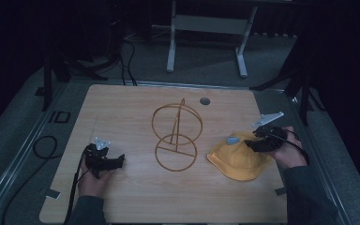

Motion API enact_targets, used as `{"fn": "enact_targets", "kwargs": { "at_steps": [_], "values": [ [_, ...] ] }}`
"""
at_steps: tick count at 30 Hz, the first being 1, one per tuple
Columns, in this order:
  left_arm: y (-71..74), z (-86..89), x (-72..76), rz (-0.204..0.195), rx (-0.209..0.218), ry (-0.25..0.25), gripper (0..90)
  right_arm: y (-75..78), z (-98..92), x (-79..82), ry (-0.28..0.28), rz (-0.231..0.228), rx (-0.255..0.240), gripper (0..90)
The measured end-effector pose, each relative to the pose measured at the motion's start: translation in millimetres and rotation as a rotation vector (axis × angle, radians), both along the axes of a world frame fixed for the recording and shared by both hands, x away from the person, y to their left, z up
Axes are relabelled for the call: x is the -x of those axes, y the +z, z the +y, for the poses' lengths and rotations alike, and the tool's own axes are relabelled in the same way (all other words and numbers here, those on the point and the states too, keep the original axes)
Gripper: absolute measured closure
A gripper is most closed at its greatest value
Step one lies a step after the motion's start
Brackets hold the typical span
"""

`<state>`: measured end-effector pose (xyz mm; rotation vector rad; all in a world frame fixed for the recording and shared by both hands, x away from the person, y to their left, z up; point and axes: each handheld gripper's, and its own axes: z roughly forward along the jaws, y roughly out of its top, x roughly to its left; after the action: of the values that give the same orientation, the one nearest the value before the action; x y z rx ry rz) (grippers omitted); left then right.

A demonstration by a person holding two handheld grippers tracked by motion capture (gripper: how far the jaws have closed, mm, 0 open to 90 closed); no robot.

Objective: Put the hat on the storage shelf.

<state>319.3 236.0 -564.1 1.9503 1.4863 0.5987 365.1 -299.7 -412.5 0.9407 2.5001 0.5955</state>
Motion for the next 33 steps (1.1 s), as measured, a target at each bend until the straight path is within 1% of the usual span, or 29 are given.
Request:
{"fn": "enact_targets", "kwargs": {
  "at_steps": [1, 4, 7, 9, 11, 12, 13, 14, 15, 16, 18, 20, 25, 28, 31, 33],
  "values": [
    [0.0, 0.0, 0.0, -0.001, 0.000, 0.000, 7.7, -0.6, -0.1, -1.4, 0.008, 0.013, 0.010, 47.5],
    [0.0, 0.0, 0.0, 0.000, 0.000, 0.000, 7.7, -1.7, -0.2, -3.7, 0.021, 0.030, 0.024, 47.7],
    [0.0, 0.0, 0.0, 0.000, 0.000, 0.000, 7.7, -3.1, 0.4, -6.1, 0.042, 0.050, 0.050, 49.6],
    [0.0, 0.0, 0.0, -0.001, 0.000, 0.000, 7.7, -3.9, 0.7, -7.1, 0.053, 0.056, 0.066, 50.9],
    [-0.1, 0.0, 0.0, -0.001, 0.000, 0.000, 7.7, -4.2, 0.8, -7.7, 0.057, 0.057, 0.071, 52.3],
    [-0.1, 0.0, 0.0, -0.001, 0.000, 0.001, 7.7, -4.4, 0.9, -8.4, 0.065, 0.060, 0.074, 55.0],
    [-0.1, 0.0, 0.0, -0.001, 0.000, 0.000, 7.7, -5.6, 2.1, -9.9, 0.095, 0.069, 0.104, 69.3],
    [-0.1, 0.0, 0.0, -0.001, 0.000, 0.000, 7.7, -5.6, 2.1, -9.9, 0.095, 0.069, 0.104, 69.3],
    [-0.1, 0.0, 0.0, -0.001, 0.000, 0.000, 7.7, -6.1, 3.0, -9.9, 0.104, 0.075, 0.115, 74.5],
    [-0.1, 0.0, 0.0, -0.001, 0.000, 0.000, 7.7, -6.2, 4.0, -9.8, 0.118, 0.076, 0.141, 78.6],
    [-0.1, 0.0, 0.0, -0.001, 0.000, 0.000, 7.7, -6.3, 5.1, -9.8, 0.136, 0.071, 0.166, 82.3],
    [0.0, 0.0, 0.0, -0.001, 0.000, 0.000, 7.7, -5.7, 5.8, -9.3, 0.156, 0.074, 0.184, 83.9],
    [0.0, 0.0, 0.0, 0.000, 0.000, 0.000, 7.7, -2.3, 5.6, -7.8, 0.182, 0.081, 0.203, 84.8],
    [0.0, 0.0, 0.0, -0.001, 0.000, 0.000, 7.7, 0.8, 4.6, -7.3, 0.182, 0.077, 0.201, 84.8],
    [0.0, -0.1, 0.0, -0.001, 0.000, 0.001, 7.7, 6.1, 3.2, -6.5, 0.188, 0.076, 0.183, 84.9],
    [0.1, 0.0, 0.0, 0.000, -0.001, 0.000, 7.7, 7.5, 3.2, -6.1, 0.188, 0.073, 0.184, 84.9]
  ]
}}
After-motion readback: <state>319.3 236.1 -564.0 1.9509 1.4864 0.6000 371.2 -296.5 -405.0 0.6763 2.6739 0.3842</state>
